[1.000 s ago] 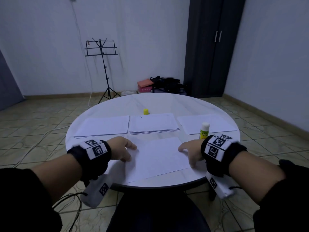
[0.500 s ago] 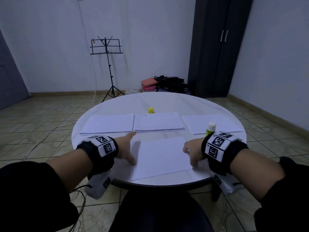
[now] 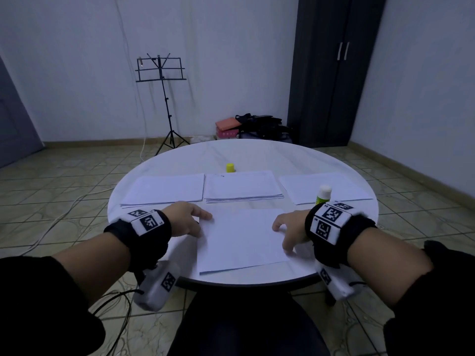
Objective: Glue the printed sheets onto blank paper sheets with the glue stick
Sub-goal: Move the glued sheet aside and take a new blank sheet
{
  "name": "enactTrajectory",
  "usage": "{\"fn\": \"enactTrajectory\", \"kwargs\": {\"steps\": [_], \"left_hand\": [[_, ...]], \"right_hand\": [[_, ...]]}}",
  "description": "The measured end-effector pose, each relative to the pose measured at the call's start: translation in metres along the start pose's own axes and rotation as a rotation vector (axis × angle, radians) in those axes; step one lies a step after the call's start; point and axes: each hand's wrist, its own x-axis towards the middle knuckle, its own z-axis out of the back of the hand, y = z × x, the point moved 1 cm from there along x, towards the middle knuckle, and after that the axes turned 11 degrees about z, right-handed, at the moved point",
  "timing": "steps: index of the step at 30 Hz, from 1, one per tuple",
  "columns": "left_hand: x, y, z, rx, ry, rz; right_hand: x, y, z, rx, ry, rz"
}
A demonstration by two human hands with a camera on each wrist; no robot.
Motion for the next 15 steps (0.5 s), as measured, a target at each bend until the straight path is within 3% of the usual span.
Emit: {"fn": "enactTrajectory", "kwargs": {"steps": [5,11,15], "left_hand": [[0.004,-0.004,0.020,-0.069,-0.080,-0.106],[0.026,-0.005,0.036,-0.254,-0.136,-0.073],[0.050,-0.019,0.043,-0.255,-0.122,-0.063]], "right_hand": [[0.017,-0.005,0.006,0.217,-0.098,-0.046],[0.055,-0.016,0.015,0.628,-0.394,-0.107],[0.072,-0.015,0.031,0.547,-0.516,-0.073]]}}
